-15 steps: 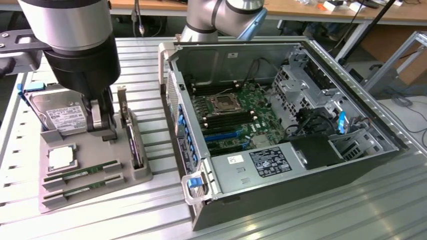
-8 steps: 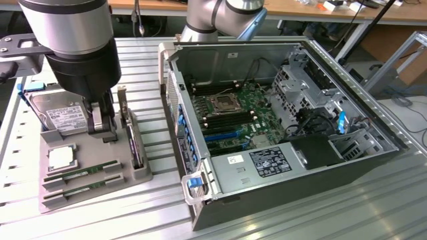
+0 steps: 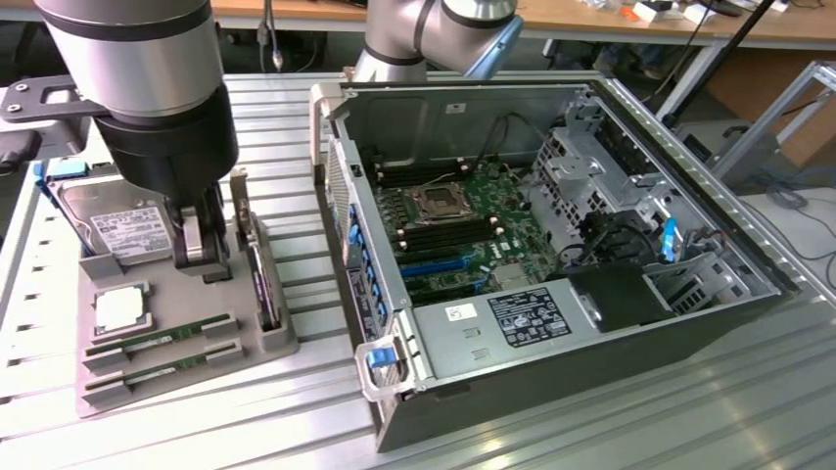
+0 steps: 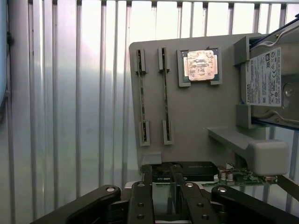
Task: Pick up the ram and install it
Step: 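Pick up the ram and move it above insertion slot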
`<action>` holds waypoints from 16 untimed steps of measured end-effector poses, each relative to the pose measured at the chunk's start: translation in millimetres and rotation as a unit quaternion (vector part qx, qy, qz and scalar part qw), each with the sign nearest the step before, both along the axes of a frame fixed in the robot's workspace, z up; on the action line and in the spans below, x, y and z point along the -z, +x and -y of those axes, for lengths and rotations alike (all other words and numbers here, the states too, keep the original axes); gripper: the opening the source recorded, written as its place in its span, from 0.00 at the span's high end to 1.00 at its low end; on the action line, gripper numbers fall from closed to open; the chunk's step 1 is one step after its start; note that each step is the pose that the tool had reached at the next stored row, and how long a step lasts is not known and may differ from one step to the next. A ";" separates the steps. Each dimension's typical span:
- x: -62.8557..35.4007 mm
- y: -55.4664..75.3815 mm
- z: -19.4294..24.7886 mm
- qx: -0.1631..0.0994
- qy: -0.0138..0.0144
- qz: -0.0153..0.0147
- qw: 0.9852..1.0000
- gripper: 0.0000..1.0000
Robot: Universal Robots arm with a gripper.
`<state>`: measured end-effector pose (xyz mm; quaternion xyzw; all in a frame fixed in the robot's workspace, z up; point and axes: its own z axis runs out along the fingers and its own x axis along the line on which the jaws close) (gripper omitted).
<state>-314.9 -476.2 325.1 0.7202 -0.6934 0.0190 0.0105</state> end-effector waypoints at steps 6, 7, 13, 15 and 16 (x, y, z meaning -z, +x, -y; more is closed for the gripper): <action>3.9 0.0 0.0 0.000 0.000 0.000 1.000 0.70; 4.8 0.0 0.0 0.000 0.000 0.000 1.000 0.70; 9.1 0.0 0.0 0.000 0.000 0.000 1.000 0.70; 10.9 0.0 0.0 0.000 0.000 0.000 1.000 0.70; 11.7 0.0 0.0 0.000 0.000 0.000 1.000 0.70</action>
